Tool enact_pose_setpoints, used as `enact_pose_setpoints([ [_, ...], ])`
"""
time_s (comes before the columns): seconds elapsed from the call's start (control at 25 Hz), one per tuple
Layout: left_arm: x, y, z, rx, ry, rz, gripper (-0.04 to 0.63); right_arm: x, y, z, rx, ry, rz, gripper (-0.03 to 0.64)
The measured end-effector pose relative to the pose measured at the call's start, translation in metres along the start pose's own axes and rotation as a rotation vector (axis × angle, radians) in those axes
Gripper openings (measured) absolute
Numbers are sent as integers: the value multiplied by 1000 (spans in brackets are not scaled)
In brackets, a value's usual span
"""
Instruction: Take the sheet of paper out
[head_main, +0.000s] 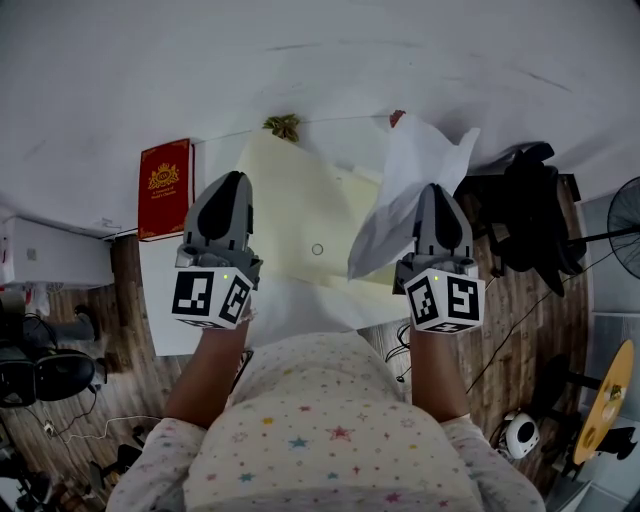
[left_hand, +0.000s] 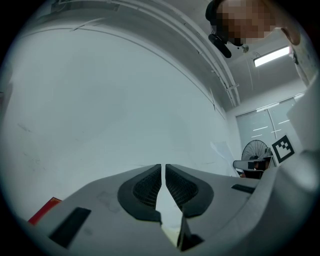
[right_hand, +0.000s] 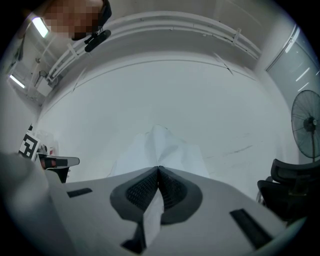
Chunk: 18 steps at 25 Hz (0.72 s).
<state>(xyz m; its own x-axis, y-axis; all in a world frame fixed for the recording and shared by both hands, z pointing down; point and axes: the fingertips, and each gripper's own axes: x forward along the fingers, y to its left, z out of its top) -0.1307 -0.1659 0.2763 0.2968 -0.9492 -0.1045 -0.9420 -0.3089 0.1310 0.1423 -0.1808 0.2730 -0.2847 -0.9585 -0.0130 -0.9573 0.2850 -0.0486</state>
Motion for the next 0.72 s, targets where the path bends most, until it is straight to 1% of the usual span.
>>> enact_pose_setpoints([
  [0.2,-1,-1,5,-3,-12,-1,34,-2,0,4,-4,-7,-3,0],
  [0.72,-2,0,-1,-17,-8,-7,32,-4,1,1,11,-5,-14,0],
])
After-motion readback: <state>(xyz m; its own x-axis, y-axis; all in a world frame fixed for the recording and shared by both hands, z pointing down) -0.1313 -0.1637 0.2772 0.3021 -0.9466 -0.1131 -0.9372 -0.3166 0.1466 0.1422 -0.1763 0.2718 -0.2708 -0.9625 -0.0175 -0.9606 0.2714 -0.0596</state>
